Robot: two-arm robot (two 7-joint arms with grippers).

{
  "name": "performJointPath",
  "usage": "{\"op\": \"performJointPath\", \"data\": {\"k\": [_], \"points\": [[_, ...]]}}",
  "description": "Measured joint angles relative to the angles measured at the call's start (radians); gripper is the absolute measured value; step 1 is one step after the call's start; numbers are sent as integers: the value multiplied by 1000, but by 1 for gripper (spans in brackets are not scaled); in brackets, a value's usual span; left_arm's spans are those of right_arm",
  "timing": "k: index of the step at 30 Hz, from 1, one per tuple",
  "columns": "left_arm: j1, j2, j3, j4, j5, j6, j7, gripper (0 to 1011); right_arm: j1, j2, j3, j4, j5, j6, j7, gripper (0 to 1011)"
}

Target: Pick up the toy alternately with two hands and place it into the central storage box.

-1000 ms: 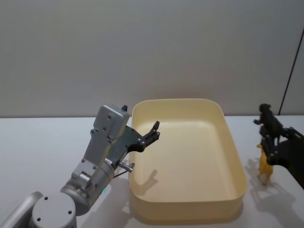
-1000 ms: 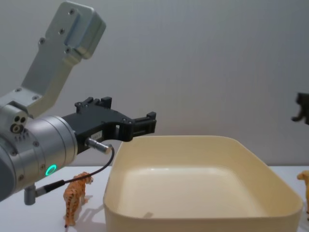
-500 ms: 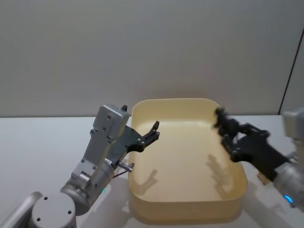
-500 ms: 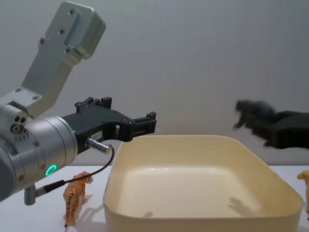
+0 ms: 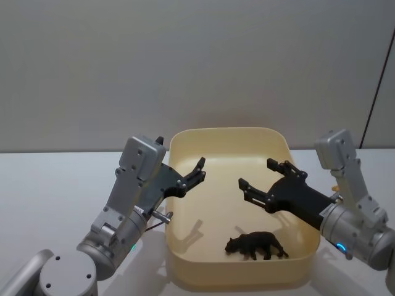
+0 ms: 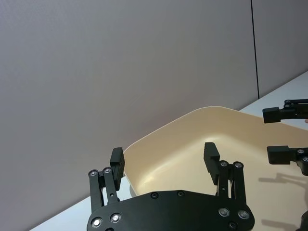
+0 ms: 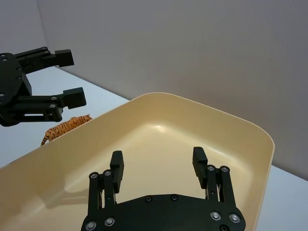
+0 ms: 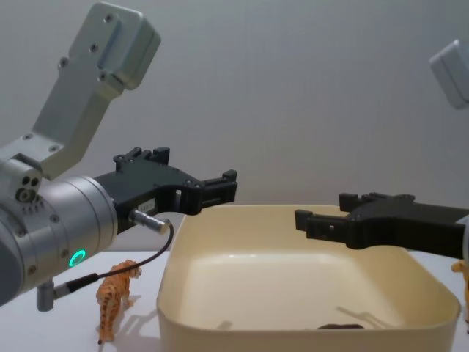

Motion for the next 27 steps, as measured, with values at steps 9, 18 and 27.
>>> {"op": "performJointPath", "data": {"k": [9, 18, 27], "points": [[0, 0, 0, 0, 0, 0, 0, 1001, -10, 25, 19, -30, 16, -3, -18, 1001], [0, 0, 0, 0, 0, 0, 0, 1001, -75, 93, 74, -115, 72, -12, -84, 1001], [0, 0, 0, 0, 0, 0, 0, 1001, -217, 199, 165, -231, 157, 0, -171, 1001]]}}
